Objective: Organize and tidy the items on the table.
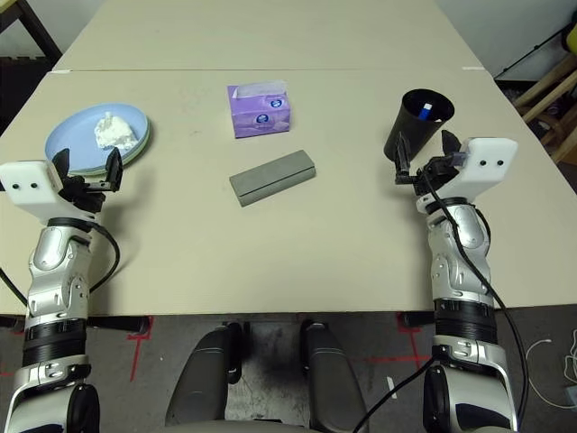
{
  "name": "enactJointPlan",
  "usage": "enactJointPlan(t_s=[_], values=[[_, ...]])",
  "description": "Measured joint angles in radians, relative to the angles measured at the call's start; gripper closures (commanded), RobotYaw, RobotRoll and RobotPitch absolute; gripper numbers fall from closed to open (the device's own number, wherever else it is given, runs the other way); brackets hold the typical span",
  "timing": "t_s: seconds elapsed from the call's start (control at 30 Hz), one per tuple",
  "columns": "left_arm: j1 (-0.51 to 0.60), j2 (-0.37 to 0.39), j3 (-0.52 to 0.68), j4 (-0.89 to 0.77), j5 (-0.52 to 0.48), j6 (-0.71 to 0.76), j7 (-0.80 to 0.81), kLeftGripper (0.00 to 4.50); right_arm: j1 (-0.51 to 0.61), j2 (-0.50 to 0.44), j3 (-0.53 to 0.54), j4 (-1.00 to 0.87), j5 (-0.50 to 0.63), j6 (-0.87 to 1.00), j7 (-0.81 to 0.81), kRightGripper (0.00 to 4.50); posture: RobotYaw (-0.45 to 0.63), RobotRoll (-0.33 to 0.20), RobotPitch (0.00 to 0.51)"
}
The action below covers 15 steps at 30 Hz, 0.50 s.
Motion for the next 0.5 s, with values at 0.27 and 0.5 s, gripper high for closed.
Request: enactJointPlan(t_s=[0.27,0.5], values=[[0.004,0.014,0.005,0.0,-0.04,0.004,-0.026,0.0,0.036,-0.008,-0.004,-0.013,0.028,0.013,0.018,0.02,0.11,0.0,0.185],[0.017,0.019,0.005,0.001,-0.067,0.014,-0.048,0.0,0.046,-0.008,-0.004,-0.05,0.041,0.034,0.013,0.02,0.11,0.0,0.177]])
